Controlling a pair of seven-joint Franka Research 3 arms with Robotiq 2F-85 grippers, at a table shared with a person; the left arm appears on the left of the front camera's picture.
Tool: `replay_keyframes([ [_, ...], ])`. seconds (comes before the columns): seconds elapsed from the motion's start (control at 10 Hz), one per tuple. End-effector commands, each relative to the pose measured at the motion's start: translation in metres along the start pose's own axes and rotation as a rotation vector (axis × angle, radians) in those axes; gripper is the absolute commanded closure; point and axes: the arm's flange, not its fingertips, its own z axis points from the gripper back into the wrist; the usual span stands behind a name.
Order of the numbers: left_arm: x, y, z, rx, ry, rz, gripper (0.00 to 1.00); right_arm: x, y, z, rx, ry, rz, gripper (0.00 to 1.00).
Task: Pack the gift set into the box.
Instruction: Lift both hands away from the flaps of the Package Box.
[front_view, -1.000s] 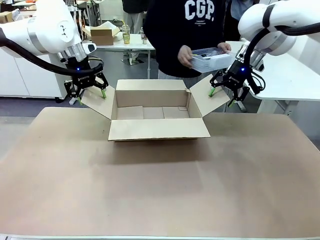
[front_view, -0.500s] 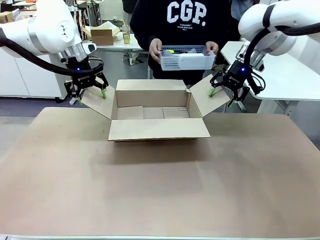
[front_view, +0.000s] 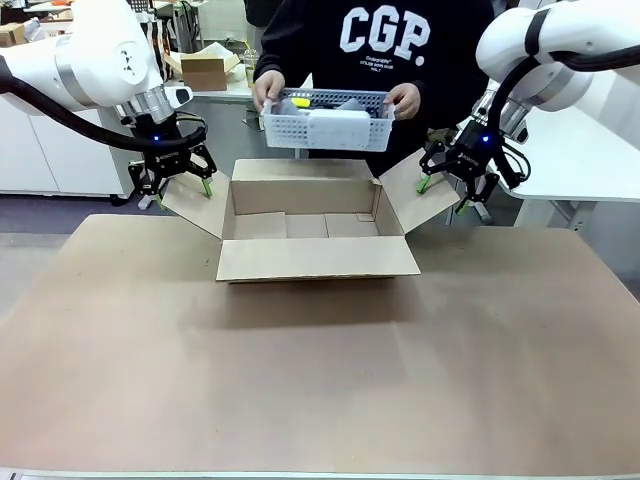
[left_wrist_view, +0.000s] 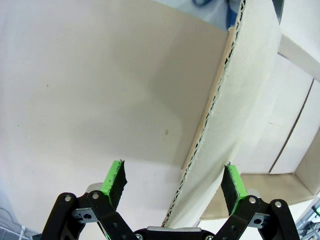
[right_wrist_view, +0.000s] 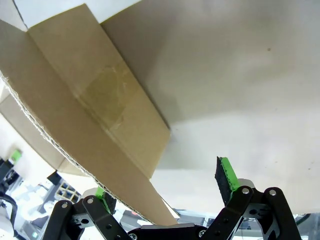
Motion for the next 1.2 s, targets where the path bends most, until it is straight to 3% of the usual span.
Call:
replay_keyframes([
  [0.0,-0.0003,0.0006,0.0021,0.019,-0.007,0.012,0.00,0.0008,0.0008,0.0036,-0.027,-0.006,-0.007,0.00],
  [1.1,-0.0003,0.0006,0.0021,0.019,-0.007,0.012,0.00,0.0008,0.0008,0.0036,-0.027,-0.006,-0.007,0.00],
])
